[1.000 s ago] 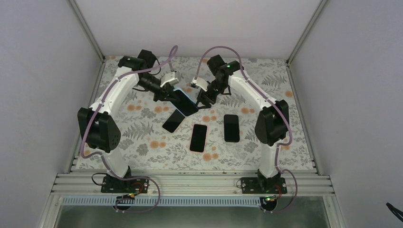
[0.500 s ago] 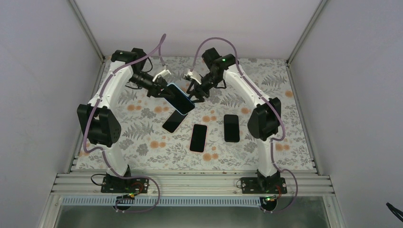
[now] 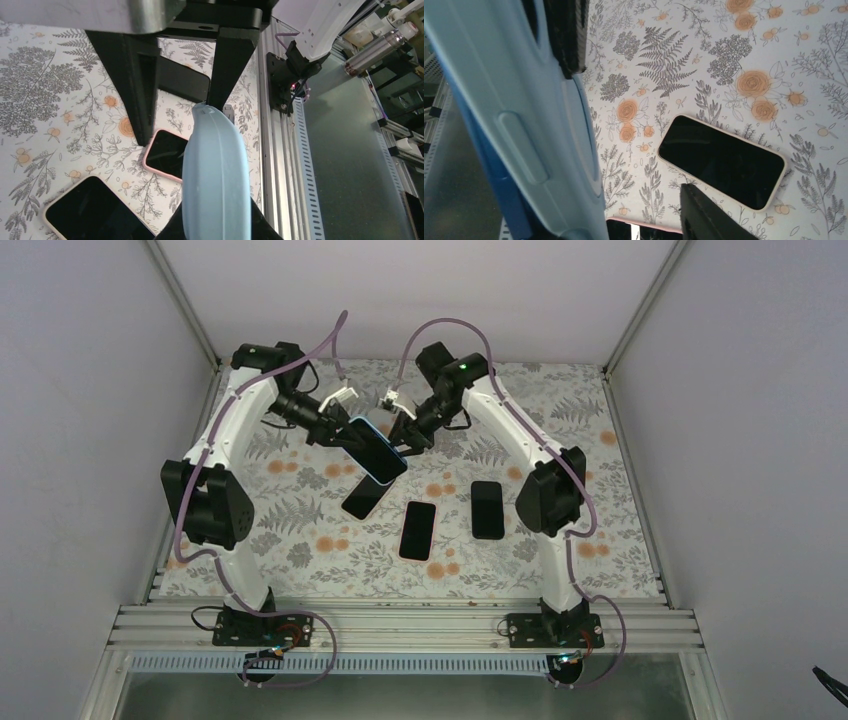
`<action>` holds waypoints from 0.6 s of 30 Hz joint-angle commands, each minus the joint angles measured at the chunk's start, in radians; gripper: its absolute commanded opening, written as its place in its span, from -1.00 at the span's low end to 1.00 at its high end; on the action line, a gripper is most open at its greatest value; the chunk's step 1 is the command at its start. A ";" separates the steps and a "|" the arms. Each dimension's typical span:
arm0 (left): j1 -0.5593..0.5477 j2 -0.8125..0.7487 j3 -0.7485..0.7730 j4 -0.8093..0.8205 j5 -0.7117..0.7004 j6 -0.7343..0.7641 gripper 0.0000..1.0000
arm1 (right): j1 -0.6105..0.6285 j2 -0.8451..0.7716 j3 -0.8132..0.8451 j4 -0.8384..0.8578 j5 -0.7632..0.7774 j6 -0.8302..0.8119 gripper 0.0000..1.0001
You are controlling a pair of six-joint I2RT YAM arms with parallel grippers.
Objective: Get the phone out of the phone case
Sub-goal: Remove the phone case from the phone.
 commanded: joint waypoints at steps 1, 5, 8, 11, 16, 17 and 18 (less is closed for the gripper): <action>-0.078 0.022 0.019 0.247 0.267 -0.043 -0.95 | 0.226 -0.022 0.064 0.185 -0.358 0.063 -0.27; -0.077 0.040 0.043 0.247 0.237 -0.067 -0.94 | 0.225 -0.041 0.033 0.188 -0.352 0.055 -0.84; -0.077 0.043 0.051 0.247 0.224 -0.083 -0.71 | 0.216 -0.062 -0.006 0.196 -0.334 0.054 -0.94; -0.076 0.033 0.045 0.247 0.204 -0.093 -0.22 | 0.201 -0.094 -0.071 0.220 -0.325 0.064 -0.94; -0.063 -0.026 0.024 0.247 0.116 -0.102 0.51 | 0.119 -0.133 -0.172 0.259 -0.342 0.084 -0.93; -0.058 -0.046 0.013 0.247 0.092 -0.100 0.59 | 0.092 -0.134 -0.185 0.258 -0.356 0.083 -0.93; -0.050 -0.067 -0.001 0.247 0.074 -0.095 0.67 | 0.064 -0.135 -0.198 0.256 -0.370 0.084 -0.93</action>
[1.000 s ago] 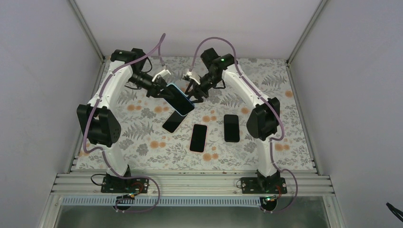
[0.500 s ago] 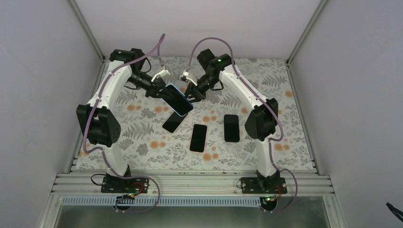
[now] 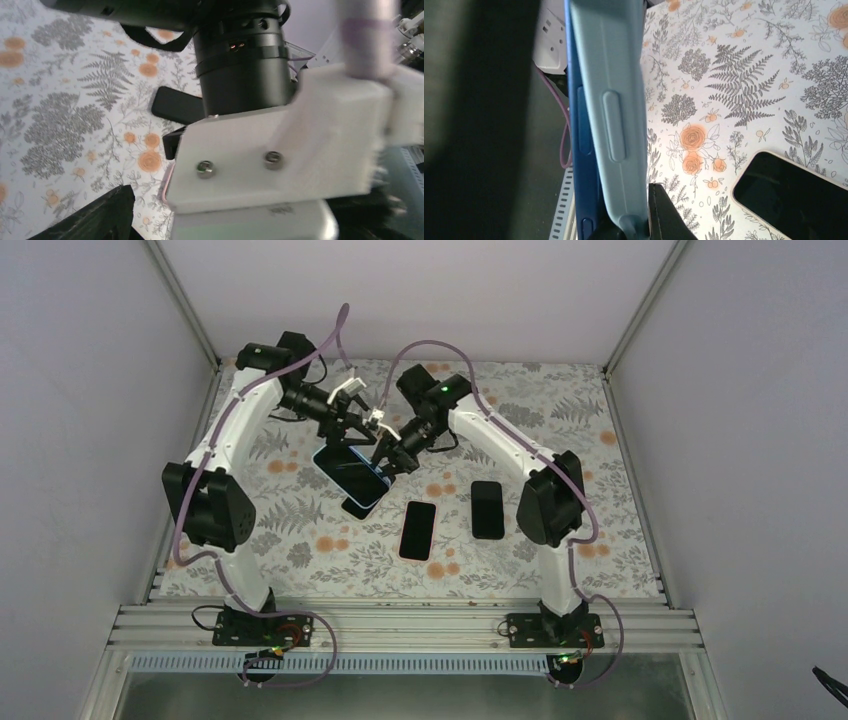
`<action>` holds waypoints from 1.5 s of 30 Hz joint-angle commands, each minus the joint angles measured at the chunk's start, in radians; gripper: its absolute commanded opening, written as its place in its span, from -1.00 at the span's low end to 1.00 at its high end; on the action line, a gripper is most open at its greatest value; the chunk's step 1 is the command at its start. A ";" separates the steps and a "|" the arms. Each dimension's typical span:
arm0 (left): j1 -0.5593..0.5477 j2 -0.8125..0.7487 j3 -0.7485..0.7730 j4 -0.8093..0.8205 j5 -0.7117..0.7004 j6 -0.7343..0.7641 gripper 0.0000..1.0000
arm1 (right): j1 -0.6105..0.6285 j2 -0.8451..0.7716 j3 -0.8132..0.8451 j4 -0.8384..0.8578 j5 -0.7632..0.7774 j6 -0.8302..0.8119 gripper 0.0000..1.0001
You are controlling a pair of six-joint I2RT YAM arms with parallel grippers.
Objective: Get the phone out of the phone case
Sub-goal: Remove the phone case from the phone.
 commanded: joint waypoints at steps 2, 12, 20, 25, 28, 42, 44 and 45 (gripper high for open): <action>-0.007 -0.105 -0.040 0.104 -0.004 -0.002 0.72 | -0.093 -0.072 -0.042 0.136 -0.244 0.008 -0.93; 0.034 -0.288 -0.186 0.420 -0.415 -0.232 0.85 | -0.282 -0.138 -0.160 0.384 -0.136 0.275 -0.93; -0.143 -0.357 -0.416 0.998 -0.878 -0.482 0.86 | -0.296 -0.200 -0.208 0.803 0.286 0.698 -0.93; -0.297 -0.356 -0.521 1.247 -1.045 -0.529 0.85 | -0.297 -0.139 -0.119 0.793 0.433 0.770 -0.93; -0.336 -0.352 -0.570 1.380 -1.079 -0.569 0.84 | -0.297 -0.131 -0.091 0.792 0.478 0.789 -0.93; -0.379 -0.149 -0.391 1.307 -1.016 -0.658 0.78 | -0.299 -0.132 -0.060 0.808 0.459 0.805 -0.93; -0.382 -0.138 -0.382 1.304 -1.023 -0.672 0.78 | -0.299 -0.132 -0.060 0.809 0.447 0.804 -0.93; -0.382 -0.136 -0.384 1.315 -1.034 -0.675 0.78 | -0.299 -0.132 -0.062 0.811 0.443 0.804 -0.93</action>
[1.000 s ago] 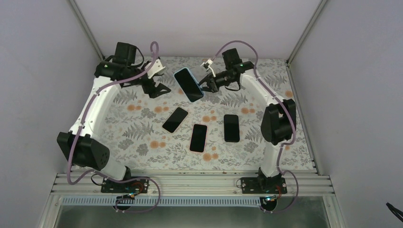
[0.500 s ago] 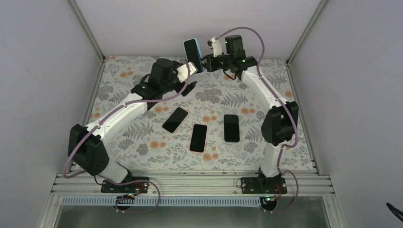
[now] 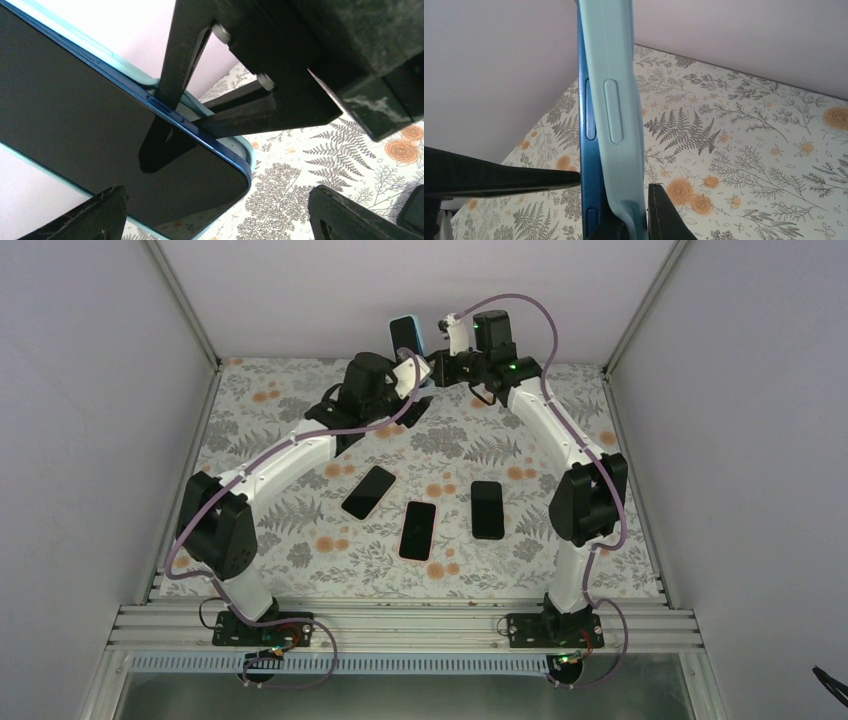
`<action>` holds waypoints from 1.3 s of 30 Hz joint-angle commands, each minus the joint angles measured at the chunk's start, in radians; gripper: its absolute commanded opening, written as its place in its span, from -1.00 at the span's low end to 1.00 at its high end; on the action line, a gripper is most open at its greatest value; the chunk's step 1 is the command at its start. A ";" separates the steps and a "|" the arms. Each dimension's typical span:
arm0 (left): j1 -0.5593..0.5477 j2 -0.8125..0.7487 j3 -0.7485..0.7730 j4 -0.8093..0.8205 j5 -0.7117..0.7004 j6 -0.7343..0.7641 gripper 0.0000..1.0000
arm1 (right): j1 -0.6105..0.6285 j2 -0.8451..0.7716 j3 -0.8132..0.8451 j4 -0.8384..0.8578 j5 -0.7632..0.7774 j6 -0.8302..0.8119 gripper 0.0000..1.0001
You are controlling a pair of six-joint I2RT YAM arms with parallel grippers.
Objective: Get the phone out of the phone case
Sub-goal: Remove the phone case from the phone.
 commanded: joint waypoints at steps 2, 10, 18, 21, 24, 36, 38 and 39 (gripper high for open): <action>-0.007 0.005 0.036 0.004 -0.019 -0.053 0.78 | 0.001 -0.001 0.044 0.073 -0.045 0.021 -0.93; -0.007 -0.006 0.034 0.028 -0.066 -0.081 0.77 | 0.002 -0.003 0.037 0.076 -0.060 0.016 -0.93; -0.007 -0.001 0.029 0.086 -0.190 -0.102 0.72 | 0.003 -0.010 0.033 0.076 -0.057 0.013 -0.93; -0.007 0.002 0.035 0.110 -0.226 -0.103 0.71 | 0.003 -0.011 0.026 0.078 -0.060 0.013 -0.93; -0.009 0.018 0.048 0.123 -0.301 -0.112 0.69 | 0.003 -0.012 0.021 0.083 -0.069 0.024 -0.93; -0.157 0.136 -0.165 1.050 -0.902 0.524 0.67 | 0.003 -0.023 -0.049 0.111 -0.216 0.086 -0.94; -0.158 0.180 -0.173 1.217 -0.932 0.643 0.64 | 0.002 -0.032 -0.062 0.108 -0.272 0.074 -0.93; -0.158 0.203 -0.170 1.287 -0.941 0.690 0.61 | 0.001 -0.038 -0.073 0.104 -0.307 0.064 -0.93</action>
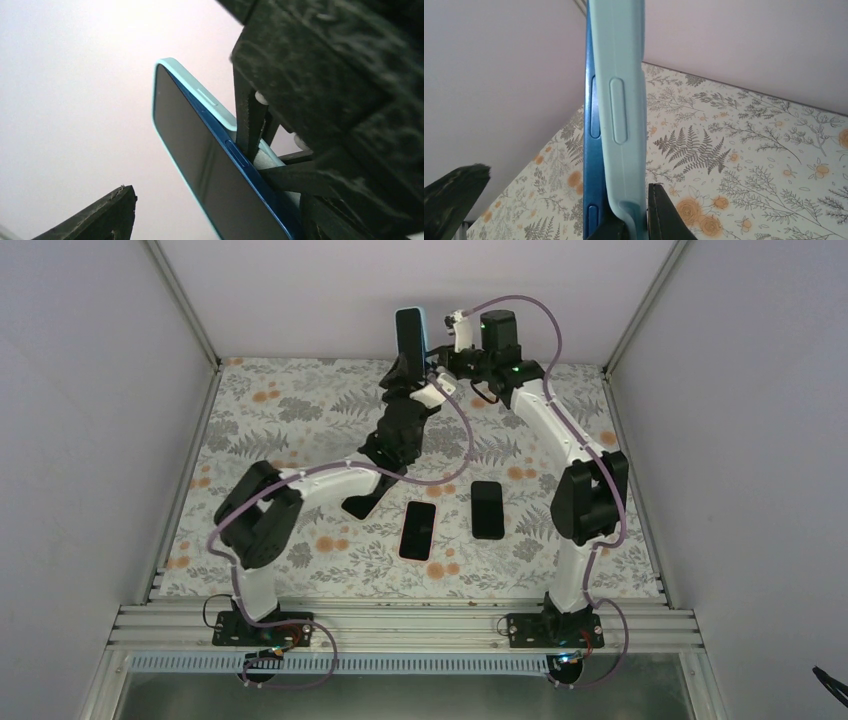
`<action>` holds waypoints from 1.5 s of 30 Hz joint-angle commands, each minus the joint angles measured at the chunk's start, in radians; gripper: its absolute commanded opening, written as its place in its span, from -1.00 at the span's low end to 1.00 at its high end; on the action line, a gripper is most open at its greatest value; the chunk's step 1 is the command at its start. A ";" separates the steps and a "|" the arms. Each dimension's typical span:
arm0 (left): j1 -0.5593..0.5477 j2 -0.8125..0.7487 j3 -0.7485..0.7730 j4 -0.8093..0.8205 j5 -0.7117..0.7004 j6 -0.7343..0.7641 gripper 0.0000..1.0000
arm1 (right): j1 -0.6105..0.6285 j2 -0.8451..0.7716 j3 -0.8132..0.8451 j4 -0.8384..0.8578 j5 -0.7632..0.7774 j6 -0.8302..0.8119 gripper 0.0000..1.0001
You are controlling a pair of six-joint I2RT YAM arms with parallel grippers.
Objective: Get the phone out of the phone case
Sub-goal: Remove the phone case from the phone.
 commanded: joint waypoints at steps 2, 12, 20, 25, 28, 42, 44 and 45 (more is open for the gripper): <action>0.033 0.107 0.011 0.588 -0.226 0.382 0.58 | 0.016 -0.048 -0.059 -0.033 -0.299 -0.015 -0.93; 0.040 0.145 0.005 0.635 -0.243 0.418 0.23 | -0.013 -0.086 -0.095 -0.113 -0.554 -0.102 -0.93; 0.039 0.148 -0.004 0.681 -0.226 0.455 -0.08 | -0.030 -0.097 -0.120 -0.134 -0.604 -0.122 -0.93; 0.036 0.131 -0.031 0.669 -0.212 0.436 -0.21 | -0.038 -0.101 -0.141 -0.122 -0.591 -0.118 -0.93; 0.025 0.109 -0.043 0.630 -0.191 0.401 -0.43 | -0.040 -0.097 -0.145 -0.100 -0.571 -0.096 -0.93; -0.030 0.089 -0.078 0.648 -0.166 0.436 -0.95 | -0.105 -0.054 -0.117 -0.143 -0.453 -0.125 -0.93; -0.038 0.057 -0.094 0.604 -0.163 0.422 -0.95 | -0.141 -0.036 -0.105 -0.177 -0.386 -0.153 -0.93; -0.042 0.038 -0.104 0.572 -0.159 0.408 -0.95 | -0.157 -0.030 -0.105 -0.188 -0.352 -0.164 -0.93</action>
